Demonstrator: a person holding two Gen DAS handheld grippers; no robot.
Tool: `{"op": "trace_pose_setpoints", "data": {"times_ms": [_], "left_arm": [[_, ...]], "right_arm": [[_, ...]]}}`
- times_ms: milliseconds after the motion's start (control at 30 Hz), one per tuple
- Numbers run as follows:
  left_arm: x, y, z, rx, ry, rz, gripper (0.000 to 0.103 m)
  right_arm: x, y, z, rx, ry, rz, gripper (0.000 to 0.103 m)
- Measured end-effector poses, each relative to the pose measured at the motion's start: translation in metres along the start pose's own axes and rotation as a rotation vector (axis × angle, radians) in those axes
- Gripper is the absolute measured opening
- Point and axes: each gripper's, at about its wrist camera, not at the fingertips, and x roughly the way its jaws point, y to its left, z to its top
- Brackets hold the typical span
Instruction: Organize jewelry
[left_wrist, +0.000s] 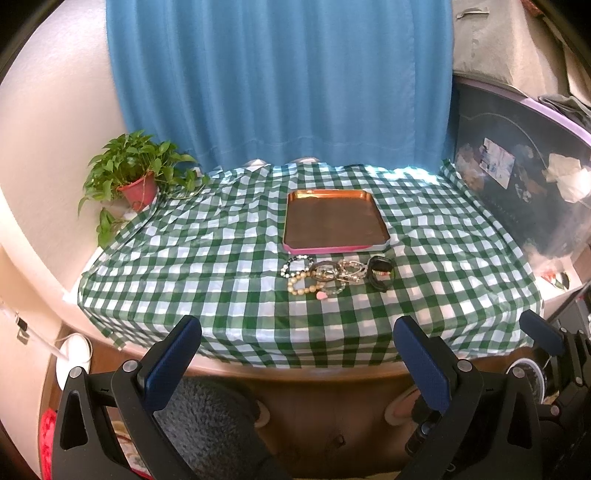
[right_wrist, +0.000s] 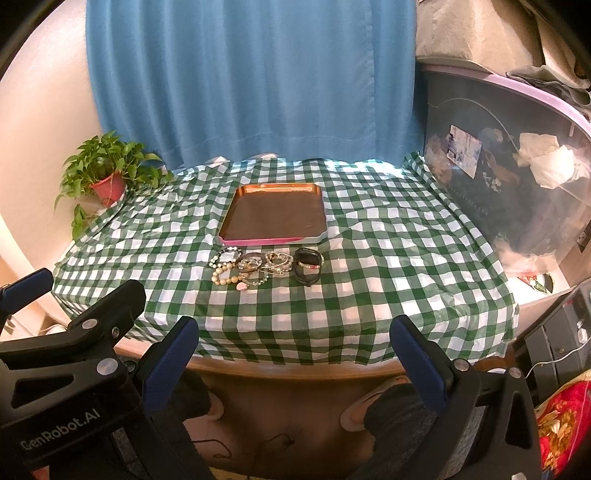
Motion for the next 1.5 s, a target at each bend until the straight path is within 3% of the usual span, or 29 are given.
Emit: {"op": "trace_pose_setpoints", "data": {"times_ms": [367, 533, 600, 733, 900, 1100, 1167, 1267, 1333, 1400, 1500], "left_arm": [[0.024, 0.0, -0.006, -0.003, 0.063, -0.026, 0.103], [0.073, 0.006, 0.014, -0.005, 0.1, -0.069, 0.103], [0.093, 0.007, 0.015, -0.005, 0.08, -0.104, 0.103], [0.137, 0.015, 0.014, -0.01, 0.059, -0.064, 0.103], [0.199, 0.04, 0.008, -0.06, 0.101, -0.251, 0.103], [0.267, 0.048, 0.007, -0.029, 0.143, -0.259, 0.103], [0.288, 0.05, 0.008, -0.037, 0.154, -0.296, 0.102], [0.312, 0.055, 0.008, -0.055, 0.155, -0.333, 0.087], [0.329, 0.057, 0.006, -0.053, 0.174, -0.313, 0.061], [0.339, 0.059, 0.003, -0.063, 0.191, -0.321, 0.045], [0.341, 0.06, 0.003, -0.036, 0.164, -0.321, 0.039]], "right_arm": [[0.039, 0.002, 0.005, -0.016, 0.051, 0.008, 0.103], [0.07, -0.002, 0.008, -0.01, 0.083, 0.035, 0.103], [0.088, -0.003, 0.008, -0.005, 0.096, 0.06, 0.103], [0.128, -0.006, 0.006, -0.046, 0.071, 0.093, 0.103], [0.18, -0.024, 0.008, -0.085, 0.026, 0.2, 0.102], [0.236, -0.044, 0.021, -0.094, 0.003, 0.278, 0.102], [0.252, -0.047, 0.026, -0.069, 0.018, 0.368, 0.101], [0.267, -0.045, 0.026, -0.048, 0.013, 0.503, 0.089], [0.274, -0.037, 0.027, -0.07, 0.026, 0.544, 0.072], [0.282, -0.025, 0.028, -0.095, 0.046, 0.556, 0.056], [0.292, -0.009, 0.03, -0.131, 0.069, 0.567, 0.035]]}}
